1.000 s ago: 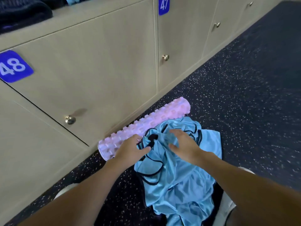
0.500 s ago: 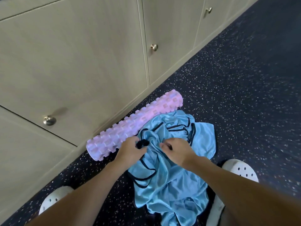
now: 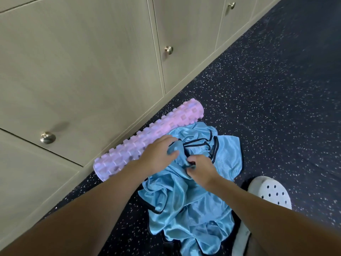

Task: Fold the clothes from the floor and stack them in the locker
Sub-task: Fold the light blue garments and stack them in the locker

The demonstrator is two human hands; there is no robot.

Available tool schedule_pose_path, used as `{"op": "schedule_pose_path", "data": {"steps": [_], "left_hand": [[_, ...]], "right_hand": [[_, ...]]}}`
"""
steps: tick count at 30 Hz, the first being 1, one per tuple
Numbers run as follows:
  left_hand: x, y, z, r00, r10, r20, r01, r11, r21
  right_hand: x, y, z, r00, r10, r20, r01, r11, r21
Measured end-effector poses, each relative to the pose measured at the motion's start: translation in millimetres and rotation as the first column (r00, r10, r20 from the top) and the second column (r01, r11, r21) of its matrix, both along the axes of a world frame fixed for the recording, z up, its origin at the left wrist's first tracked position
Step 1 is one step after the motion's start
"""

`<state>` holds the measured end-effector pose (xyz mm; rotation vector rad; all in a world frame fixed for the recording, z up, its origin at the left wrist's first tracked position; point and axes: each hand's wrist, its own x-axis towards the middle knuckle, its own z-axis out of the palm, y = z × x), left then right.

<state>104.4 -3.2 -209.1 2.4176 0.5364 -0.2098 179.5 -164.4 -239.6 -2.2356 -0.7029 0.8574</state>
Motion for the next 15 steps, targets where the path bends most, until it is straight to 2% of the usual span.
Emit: {"op": "schedule_pose_path", "data": {"steps": [3, 6, 10, 13, 15], "left_hand": [[10.9, -5.1, -10.8, 0.996, -0.035, -0.082, 0.031, 0.998, -0.057], [-3.6, -6.0, -18.9, 0.99, 0.002, -0.143, -0.004, 1.0, -0.015], [-38.3, 0.3, -24.4, 0.994, 0.077, -0.084, -0.073, 0.997, 0.04], [-61.6, 8.0, -20.9, 0.989, 0.131, -0.072, -0.13, 0.991, 0.024], [-72.5, 11.3, -17.5, 0.986, 0.142, -0.089, -0.147, 0.988, -0.049]], "right_hand": [[-16.2, -6.8, -2.4, 0.988, 0.151, 0.032, -0.152, 0.988, 0.03], [-28.6, -19.0, -12.6, 0.97, 0.241, 0.029, -0.241, 0.971, 0.002], [-31.5, -23.6, -10.1, 0.995, 0.036, -0.091, -0.03, 0.997, 0.066], [-26.8, -19.6, -5.1, 0.998, -0.063, -0.001, 0.063, 0.995, 0.082], [-24.1, -17.2, -4.2, 0.995, -0.097, -0.012, 0.098, 0.994, 0.056]]}}
